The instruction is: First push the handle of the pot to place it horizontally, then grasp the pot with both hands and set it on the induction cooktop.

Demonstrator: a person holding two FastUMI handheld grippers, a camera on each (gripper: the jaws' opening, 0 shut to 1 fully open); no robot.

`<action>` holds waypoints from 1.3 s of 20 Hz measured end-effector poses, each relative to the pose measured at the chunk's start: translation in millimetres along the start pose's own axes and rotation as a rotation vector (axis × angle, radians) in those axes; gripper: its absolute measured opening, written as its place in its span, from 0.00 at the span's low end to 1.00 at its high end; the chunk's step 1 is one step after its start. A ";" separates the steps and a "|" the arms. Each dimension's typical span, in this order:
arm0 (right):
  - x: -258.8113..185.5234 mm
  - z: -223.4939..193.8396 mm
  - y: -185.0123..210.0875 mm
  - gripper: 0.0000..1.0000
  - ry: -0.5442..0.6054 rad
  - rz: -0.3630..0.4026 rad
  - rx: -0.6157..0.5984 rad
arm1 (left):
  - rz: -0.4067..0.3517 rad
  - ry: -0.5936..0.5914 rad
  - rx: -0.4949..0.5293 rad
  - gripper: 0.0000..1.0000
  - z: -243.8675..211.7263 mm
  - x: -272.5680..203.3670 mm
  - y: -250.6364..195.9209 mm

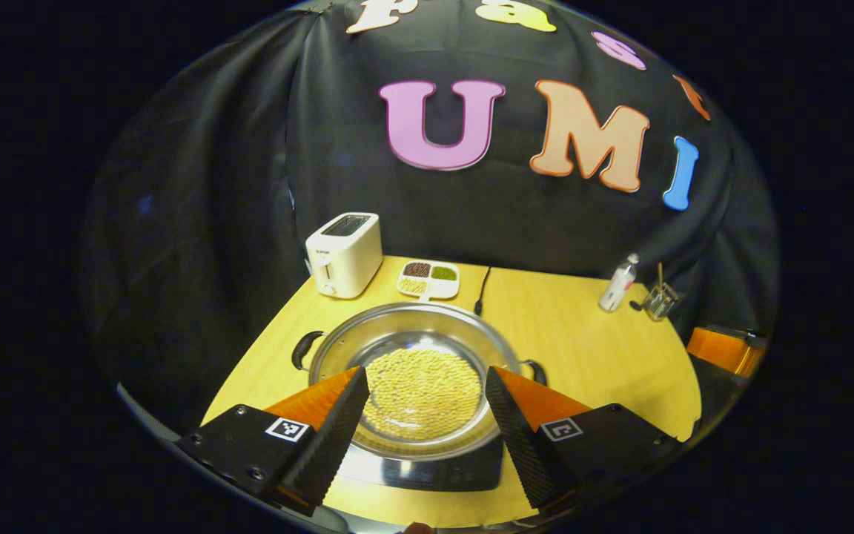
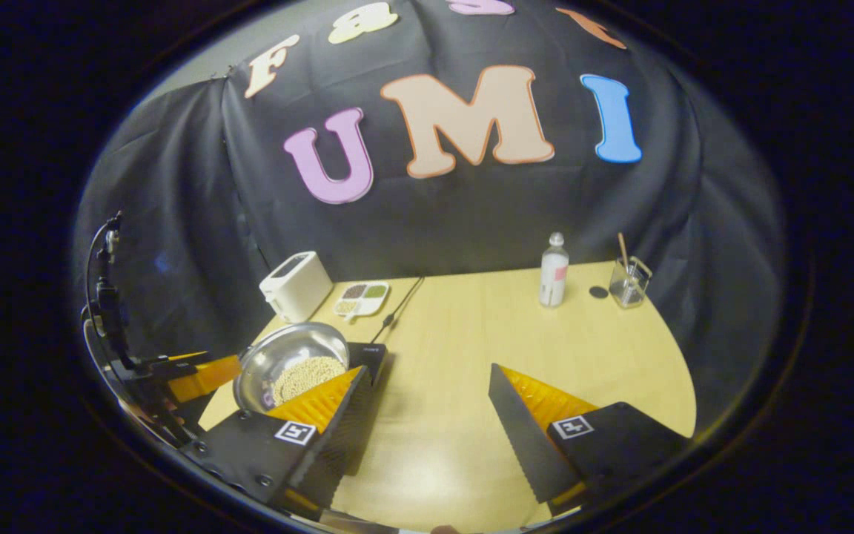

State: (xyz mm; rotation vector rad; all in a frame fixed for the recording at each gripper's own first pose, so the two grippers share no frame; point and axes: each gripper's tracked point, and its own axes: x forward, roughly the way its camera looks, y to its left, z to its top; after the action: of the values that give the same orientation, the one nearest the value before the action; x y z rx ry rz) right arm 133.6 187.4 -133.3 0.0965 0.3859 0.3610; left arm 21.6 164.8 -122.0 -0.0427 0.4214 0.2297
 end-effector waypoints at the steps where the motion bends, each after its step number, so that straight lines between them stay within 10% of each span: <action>1: -8.8 12.8 -7.2 0.99 -0.026 0.011 -0.016 | 0.005 -0.039 -0.010 0.97 9.0 -7.8 -10.5; 11: -97.7 109.7 -61.3 0.99 -0.301 0.005 -0.086 | 0.068 -0.424 0.039 0.96 101.7 -102.4 -88.1; 26: -197.6 127.4 -108.9 0.92 -0.474 -0.076 -0.067 | 0.065 -0.615 0.079 0.93 123.1 -168.3 -138.6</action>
State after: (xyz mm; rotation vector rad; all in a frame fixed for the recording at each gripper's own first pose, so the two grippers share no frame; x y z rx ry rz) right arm 47.4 11.3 36.1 0.0984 -0.0911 0.2654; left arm -46.6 5.0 58.3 0.1184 -0.1809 0.2765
